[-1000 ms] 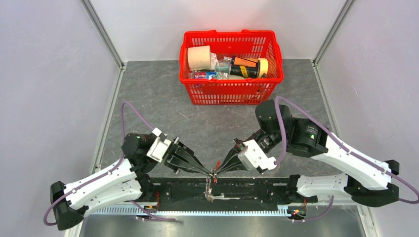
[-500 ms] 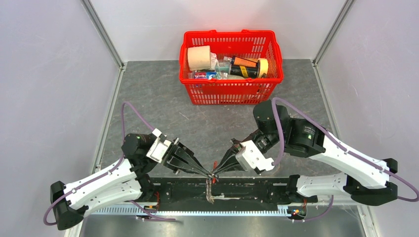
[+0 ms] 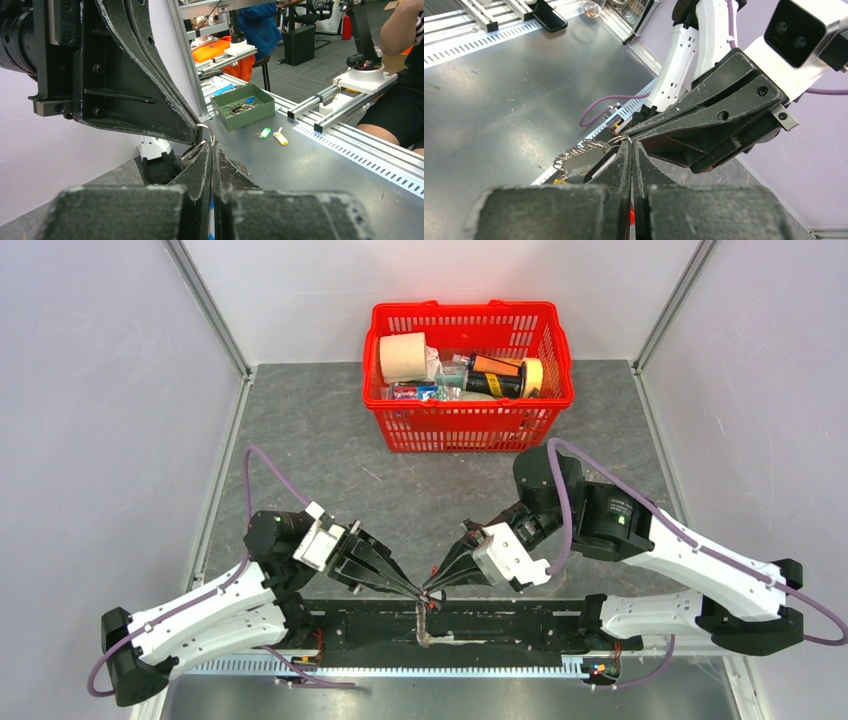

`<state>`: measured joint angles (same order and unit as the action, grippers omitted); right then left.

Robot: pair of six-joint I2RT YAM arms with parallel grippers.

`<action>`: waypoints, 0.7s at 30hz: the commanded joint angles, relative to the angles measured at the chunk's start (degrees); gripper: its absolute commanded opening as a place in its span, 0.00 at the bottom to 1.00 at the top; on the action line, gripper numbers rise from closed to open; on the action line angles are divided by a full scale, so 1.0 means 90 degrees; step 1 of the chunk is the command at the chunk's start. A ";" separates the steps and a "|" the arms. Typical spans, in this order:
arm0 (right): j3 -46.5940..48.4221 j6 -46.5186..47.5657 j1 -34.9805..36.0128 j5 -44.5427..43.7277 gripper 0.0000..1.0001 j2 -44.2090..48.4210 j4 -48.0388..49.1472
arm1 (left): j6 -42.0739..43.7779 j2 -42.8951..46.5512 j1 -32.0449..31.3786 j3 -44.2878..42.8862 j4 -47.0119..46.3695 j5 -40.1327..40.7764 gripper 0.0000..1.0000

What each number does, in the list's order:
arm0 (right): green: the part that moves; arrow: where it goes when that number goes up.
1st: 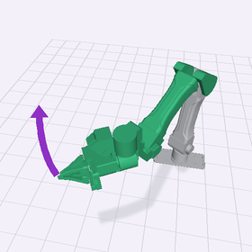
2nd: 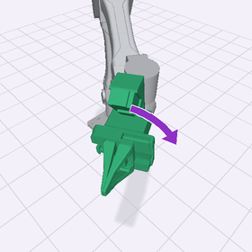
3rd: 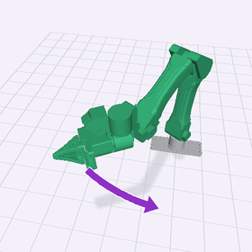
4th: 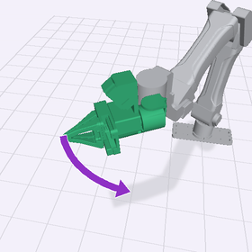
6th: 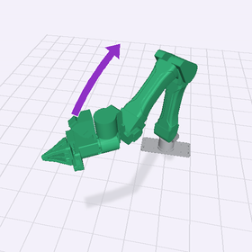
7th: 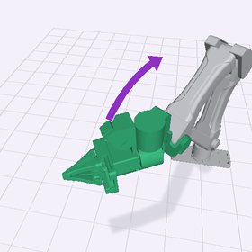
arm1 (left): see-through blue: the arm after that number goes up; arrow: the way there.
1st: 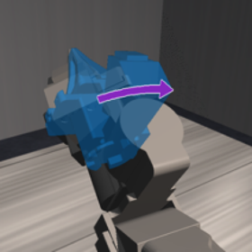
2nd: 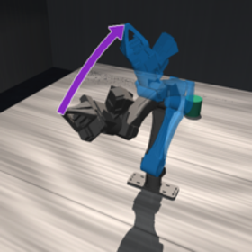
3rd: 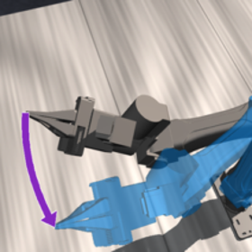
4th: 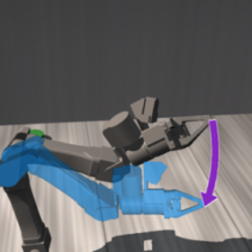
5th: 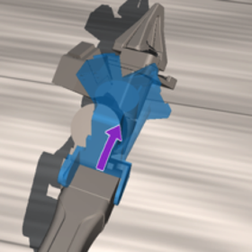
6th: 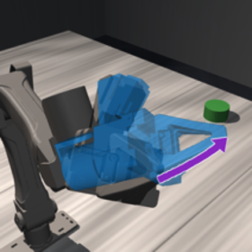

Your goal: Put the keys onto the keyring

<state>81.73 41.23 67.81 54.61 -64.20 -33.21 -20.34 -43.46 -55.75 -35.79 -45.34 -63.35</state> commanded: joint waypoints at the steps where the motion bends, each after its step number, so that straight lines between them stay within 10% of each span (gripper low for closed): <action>1: -0.0105 -0.0193 0.0081 -0.0290 0.00 0.0108 0.0877 | -0.0099 -0.0044 -0.0051 -0.0286 -0.0075 0.0047 0.02; 21: -0.0359 -0.0326 0.0246 -0.0589 0.00 0.0439 0.1240 | 0.0220 0.0104 -0.0049 -0.0322 0.0560 0.0670 0.20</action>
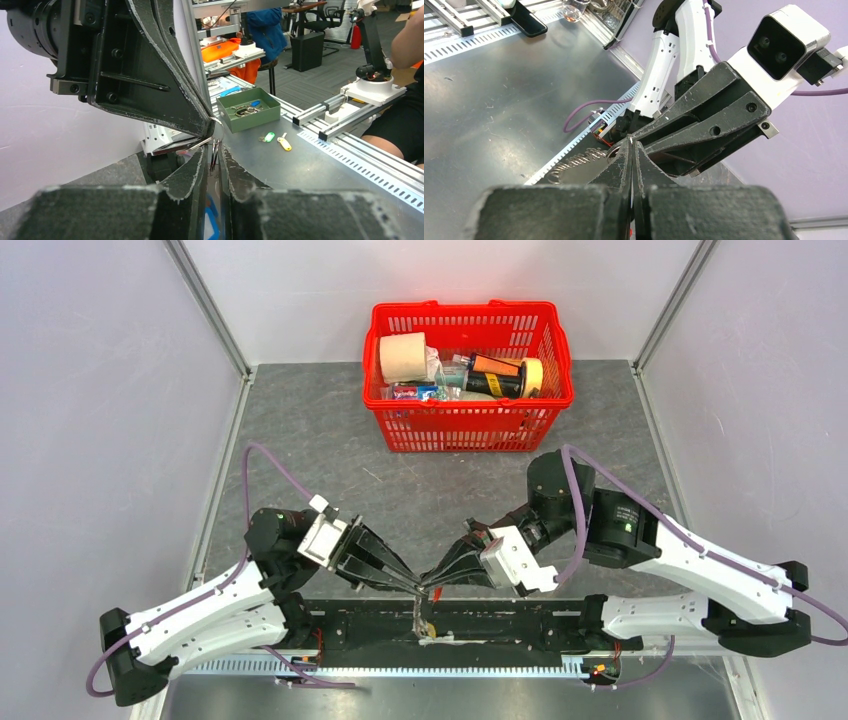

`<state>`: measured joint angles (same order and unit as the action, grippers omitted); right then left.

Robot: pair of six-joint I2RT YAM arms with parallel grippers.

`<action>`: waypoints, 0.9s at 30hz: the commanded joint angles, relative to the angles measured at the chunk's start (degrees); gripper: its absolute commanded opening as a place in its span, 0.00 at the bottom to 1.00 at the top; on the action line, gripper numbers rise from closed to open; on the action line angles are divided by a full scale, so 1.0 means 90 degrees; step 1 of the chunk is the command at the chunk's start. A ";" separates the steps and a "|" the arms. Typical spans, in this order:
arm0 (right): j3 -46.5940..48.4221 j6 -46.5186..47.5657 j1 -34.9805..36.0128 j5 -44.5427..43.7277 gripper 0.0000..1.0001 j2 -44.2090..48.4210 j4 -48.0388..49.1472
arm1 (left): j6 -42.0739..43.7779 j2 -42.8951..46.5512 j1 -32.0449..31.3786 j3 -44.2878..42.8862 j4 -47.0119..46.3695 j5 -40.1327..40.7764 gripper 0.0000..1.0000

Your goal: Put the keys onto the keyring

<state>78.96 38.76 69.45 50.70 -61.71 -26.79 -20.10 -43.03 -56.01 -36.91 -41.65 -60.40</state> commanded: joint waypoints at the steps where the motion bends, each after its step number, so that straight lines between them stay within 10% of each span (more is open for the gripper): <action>1: -0.0067 -0.0049 0.0076 -0.0173 0.00 0.0175 0.0538 | 0.0192 0.0073 -0.0025 -0.0196 0.0164 0.0362 0.21; 27: -0.0584 -0.0273 0.0144 -0.0623 0.00 0.0776 0.1149 | 0.0270 0.0500 -0.0018 -0.0150 0.0643 0.0888 0.31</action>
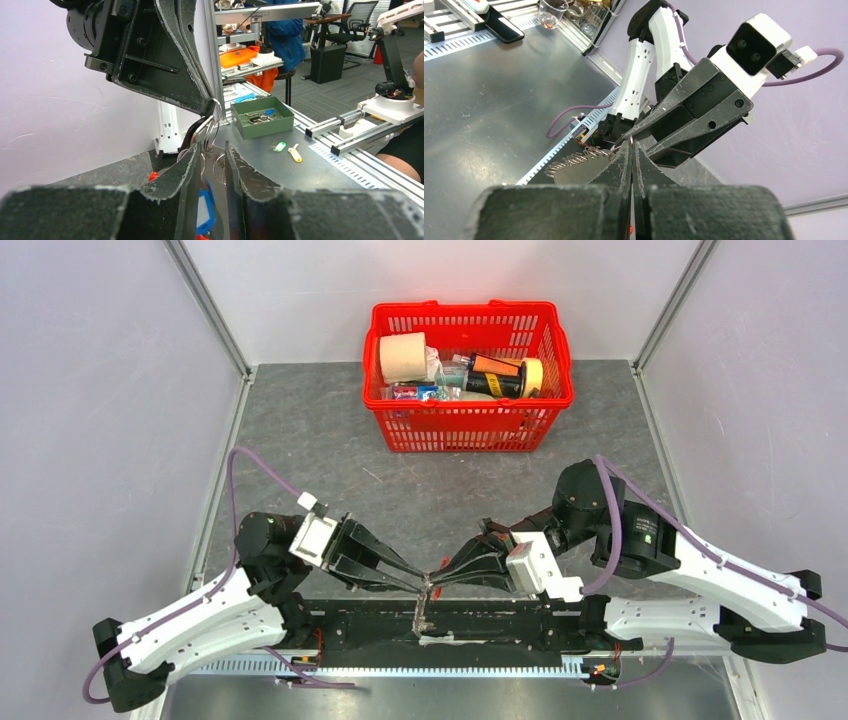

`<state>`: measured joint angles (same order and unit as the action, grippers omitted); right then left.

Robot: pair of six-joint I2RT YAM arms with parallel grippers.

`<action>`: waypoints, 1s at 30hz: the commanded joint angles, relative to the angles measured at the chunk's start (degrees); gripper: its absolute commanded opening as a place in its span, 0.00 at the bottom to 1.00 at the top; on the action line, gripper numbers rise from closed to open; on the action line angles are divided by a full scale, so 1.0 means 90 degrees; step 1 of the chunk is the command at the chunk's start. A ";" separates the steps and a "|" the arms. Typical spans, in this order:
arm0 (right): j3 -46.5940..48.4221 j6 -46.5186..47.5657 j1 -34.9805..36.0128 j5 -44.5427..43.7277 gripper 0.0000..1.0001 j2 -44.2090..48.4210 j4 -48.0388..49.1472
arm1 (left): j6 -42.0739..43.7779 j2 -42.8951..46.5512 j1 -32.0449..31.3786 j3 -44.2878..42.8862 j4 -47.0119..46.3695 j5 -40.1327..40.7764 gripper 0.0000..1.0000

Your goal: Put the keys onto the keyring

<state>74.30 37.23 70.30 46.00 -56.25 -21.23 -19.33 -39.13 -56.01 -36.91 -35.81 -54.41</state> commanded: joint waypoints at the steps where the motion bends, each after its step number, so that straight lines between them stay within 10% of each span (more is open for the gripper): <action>1: -0.0081 -0.0117 0.0050 -0.0108 0.00 0.0174 0.0562 | 0.0177 0.0071 -0.0024 -0.0163 -0.0009 0.0239 0.31; 30: -0.0126 -0.0200 0.0082 -0.0033 0.00 0.0239 0.0620 | -0.0199 -0.0003 -0.0023 -0.0159 -0.0299 0.0177 0.24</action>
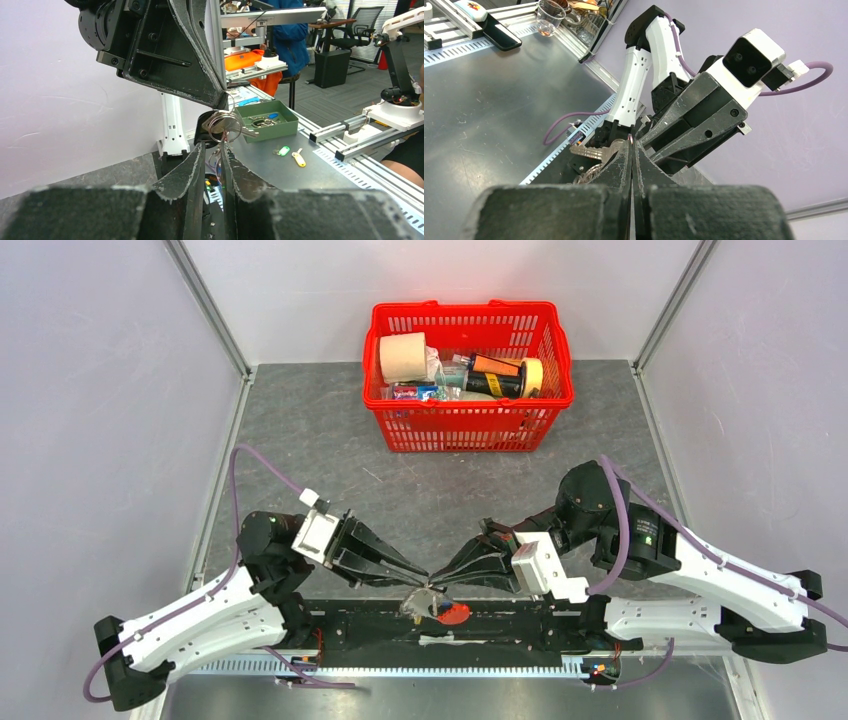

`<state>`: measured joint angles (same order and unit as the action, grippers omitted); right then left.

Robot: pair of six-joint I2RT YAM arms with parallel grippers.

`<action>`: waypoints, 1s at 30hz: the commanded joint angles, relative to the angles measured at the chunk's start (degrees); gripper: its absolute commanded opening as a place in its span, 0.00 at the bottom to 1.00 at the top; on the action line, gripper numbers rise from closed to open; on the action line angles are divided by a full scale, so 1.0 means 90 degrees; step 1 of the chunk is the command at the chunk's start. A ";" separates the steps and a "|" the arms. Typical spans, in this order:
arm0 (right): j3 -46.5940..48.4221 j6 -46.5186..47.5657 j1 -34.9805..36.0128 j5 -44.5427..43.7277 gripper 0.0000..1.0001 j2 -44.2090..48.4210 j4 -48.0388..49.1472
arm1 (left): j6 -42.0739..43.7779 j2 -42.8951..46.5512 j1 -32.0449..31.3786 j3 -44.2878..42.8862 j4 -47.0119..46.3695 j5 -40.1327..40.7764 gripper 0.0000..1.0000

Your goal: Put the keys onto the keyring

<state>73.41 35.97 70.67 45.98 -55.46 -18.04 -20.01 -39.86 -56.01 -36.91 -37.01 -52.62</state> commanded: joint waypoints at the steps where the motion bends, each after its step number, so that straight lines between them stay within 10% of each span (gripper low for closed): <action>1: -0.0041 -0.0068 0.0038 -0.0023 0.00 0.0179 0.0261 | -0.0129 0.0092 -0.0019 -0.0162 -0.0165 -0.0015 0.24; 30: 0.0191 -0.0469 0.0047 -0.0130 0.00 0.0019 0.0243 | -0.0503 0.0318 -0.0027 0.0038 -0.0480 0.0251 0.27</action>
<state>72.88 34.61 70.67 46.41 -55.33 -18.59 -23.00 -38.74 -56.01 -36.23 -40.62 -52.36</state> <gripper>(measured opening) 0.007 0.263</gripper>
